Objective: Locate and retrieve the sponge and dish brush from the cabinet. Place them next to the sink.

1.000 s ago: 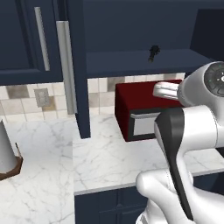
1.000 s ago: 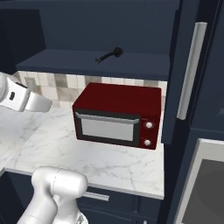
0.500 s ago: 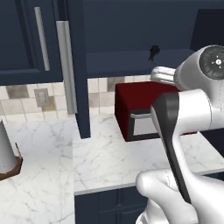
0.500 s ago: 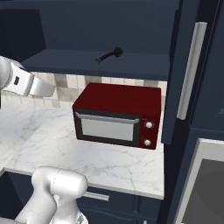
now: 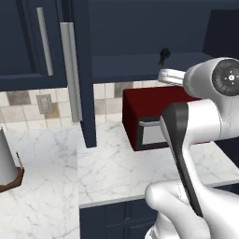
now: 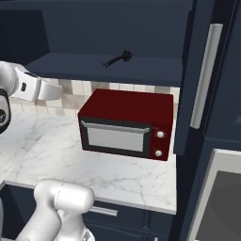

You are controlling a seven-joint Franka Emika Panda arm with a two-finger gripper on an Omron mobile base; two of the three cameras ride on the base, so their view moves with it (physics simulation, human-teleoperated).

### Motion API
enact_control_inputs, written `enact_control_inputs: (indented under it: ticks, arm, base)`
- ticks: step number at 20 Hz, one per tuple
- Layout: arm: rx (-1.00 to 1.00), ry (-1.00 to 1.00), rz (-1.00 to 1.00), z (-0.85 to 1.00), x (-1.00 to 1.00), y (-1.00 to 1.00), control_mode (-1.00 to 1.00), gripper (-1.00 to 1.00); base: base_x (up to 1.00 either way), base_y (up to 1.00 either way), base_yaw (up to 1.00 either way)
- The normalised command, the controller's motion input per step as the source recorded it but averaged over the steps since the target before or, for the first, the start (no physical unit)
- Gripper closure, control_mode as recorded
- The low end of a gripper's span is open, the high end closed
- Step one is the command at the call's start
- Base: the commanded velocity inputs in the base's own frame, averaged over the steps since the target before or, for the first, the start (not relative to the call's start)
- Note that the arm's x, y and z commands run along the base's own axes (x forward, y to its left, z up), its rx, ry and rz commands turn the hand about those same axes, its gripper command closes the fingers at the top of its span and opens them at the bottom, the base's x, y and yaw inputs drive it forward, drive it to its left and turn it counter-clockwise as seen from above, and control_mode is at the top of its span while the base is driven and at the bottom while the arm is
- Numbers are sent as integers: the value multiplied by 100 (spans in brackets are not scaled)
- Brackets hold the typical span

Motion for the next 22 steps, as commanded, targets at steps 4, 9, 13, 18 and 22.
enact_control_inputs:
  ticks: [4, 9, 13, 18, 22]
  arm:
    - [-3, 0, 6, 21, 25, 0, -100, -100]
    - [-7, 2, 1, 9, 32, 0, -100, -100]
    - [-10, 6, -1, 0, 42, -1, -100, -100]
    - [-1, 4, 0, 1, 49, -9, -100, -100]
    - [0, 1, 0, 0, 47, -8, -100, -100]
  base:
    - [0, 0, 0]
    - [0, 0, 0]
    - [0, 0, 0]
    - [0, 0, 0]
    - [0, 0, 0]
